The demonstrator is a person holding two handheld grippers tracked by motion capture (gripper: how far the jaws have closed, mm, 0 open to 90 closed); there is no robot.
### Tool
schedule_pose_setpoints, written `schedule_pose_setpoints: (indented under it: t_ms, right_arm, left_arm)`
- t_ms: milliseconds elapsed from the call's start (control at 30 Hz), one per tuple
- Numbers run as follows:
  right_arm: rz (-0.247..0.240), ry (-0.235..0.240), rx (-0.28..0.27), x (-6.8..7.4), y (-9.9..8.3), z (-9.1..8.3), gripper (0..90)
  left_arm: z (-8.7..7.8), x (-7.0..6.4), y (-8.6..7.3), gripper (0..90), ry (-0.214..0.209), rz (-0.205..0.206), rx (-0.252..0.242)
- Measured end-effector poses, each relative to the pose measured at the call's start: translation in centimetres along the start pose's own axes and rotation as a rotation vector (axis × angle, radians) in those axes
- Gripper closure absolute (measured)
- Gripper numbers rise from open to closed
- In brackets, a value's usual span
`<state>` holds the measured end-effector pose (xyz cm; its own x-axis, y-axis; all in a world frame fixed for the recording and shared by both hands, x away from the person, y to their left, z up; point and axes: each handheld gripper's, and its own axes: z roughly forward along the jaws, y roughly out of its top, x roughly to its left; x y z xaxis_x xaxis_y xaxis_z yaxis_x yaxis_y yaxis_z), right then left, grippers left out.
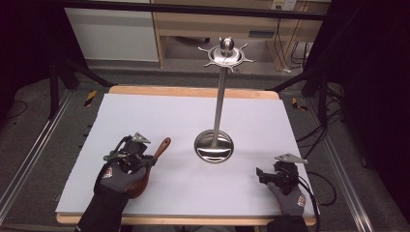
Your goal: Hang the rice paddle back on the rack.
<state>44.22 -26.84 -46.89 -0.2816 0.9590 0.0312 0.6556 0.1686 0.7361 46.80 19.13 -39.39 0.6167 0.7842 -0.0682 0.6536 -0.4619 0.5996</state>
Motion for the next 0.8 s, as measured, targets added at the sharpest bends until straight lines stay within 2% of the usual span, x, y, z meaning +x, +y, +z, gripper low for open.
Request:
schedule_pose_setpoints:
  t_ms: [33, 67, 167, 200, 233, 267, 300, 433, 567, 733, 800]
  right_arm:
    - [0.000, 0.000, 0.000, 0.0, 0.0, 0.0, 13.0]
    - [-0.001, -0.002, -0.002, 0.0, 0.0, 0.0, 13.1]
    - [0.003, 0.001, -0.003, 0.0, 0.0, 0.0, 13.0]
    - [0.012, 0.000, -0.003, 0.1, 0.0, 0.0, 13.0]
    - [0.012, 0.000, -0.003, 0.1, 0.0, 0.0, 13.0]
    - [-0.001, -0.002, -0.002, 0.0, 0.0, 0.0, 13.0]
    - [0.003, 0.000, 0.000, 0.1, 0.0, 0.0, 13.1]
    - [-0.004, -0.005, -0.004, 0.0, 0.0, 0.0, 13.1]
    - [-0.002, -0.003, -0.003, 0.0, 0.0, 0.0, 13.1]
    - [-0.002, -0.006, -0.005, 0.0, 0.1, 0.0, 13.3]
    - [-0.001, -0.003, -0.005, 0.0, 0.1, -0.1, 13.3]
  left_arm:
    - [0.0, 0.0, 0.0, 78.3, 0.000, 0.000, 0.000]
    - [-0.3, 0.0, 0.1, 78.3, -0.005, -0.014, -0.027]
    - [-0.7, 0.1, 0.3, 78.3, -0.003, -0.008, -0.049]
    - [-1.2, 0.0, 0.4, 78.3, 0.000, -0.010, -0.085]
    - [-1.2, 0.0, 0.4, 78.3, 0.000, -0.010, -0.085]
    - [-1.7, -0.1, 0.5, 78.3, 0.015, -0.004, -0.131]
    - [-1.7, -0.1, 0.5, 78.3, 0.015, -0.004, -0.131]
    - [-2.3, -0.4, 0.7, 78.3, 0.031, 0.004, -0.221]
    - [-2.5, -0.4, 0.8, 78.3, 0.024, 0.002, -0.250]
    - [-2.8, -0.9, 1.0, 78.3, 0.025, 0.001, -0.308]
    - [-2.9, -0.9, 1.1, 78.3, 0.024, -0.001, -0.314]
